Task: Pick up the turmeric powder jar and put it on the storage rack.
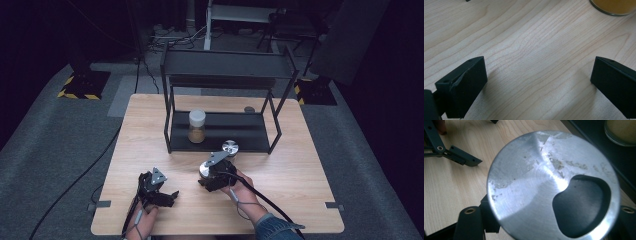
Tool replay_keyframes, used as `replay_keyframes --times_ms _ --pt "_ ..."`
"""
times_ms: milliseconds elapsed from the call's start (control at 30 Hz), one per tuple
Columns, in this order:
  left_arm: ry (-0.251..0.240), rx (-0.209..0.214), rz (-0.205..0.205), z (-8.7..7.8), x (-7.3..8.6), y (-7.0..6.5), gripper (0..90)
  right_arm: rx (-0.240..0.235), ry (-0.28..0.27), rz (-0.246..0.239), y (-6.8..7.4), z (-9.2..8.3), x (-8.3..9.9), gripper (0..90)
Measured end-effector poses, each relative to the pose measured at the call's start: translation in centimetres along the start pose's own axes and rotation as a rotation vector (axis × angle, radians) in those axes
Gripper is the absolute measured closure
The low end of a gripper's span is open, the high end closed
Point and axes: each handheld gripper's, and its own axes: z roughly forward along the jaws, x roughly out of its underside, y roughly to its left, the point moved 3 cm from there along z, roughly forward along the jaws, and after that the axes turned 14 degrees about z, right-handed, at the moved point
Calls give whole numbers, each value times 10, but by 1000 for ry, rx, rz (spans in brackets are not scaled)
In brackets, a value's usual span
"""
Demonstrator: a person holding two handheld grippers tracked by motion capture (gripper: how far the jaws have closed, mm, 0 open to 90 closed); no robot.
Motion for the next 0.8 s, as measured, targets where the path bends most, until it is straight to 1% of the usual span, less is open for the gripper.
replay_keyframes --times_ms 333,367,400,567,600,633,667,700,800 --pt "0 0 0 0 0 0 1 -11 11 -2 -1 -3 -3 306" --pt "0 0 0 0 0 0 1 -7 7 -13 1 -6 -4 306" --pt "0 0 0 0 0 0 1 -7 7 -13 1 -6 -4 306" --pt "-1 0 0 0 0 0 2 -30 -8 -7 -2 -21 -12 306" --pt "-1 0 0 0 0 0 1 -30 -8 -7 -2 -21 -12 306" --pt "0 0 0 0 0 0 2 -35 -11 0 -3 -27 -16 306" --pt "0 0 0 0 0 0 2 -35 -11 0 -3 -27 -16 306" --pt "0 1 0 0 0 0 1 -39 -17 2 -4 -32 -20 306" --pt "0 0 1 0 0 0 1 -40 -28 6 -6 -39 -25 306"
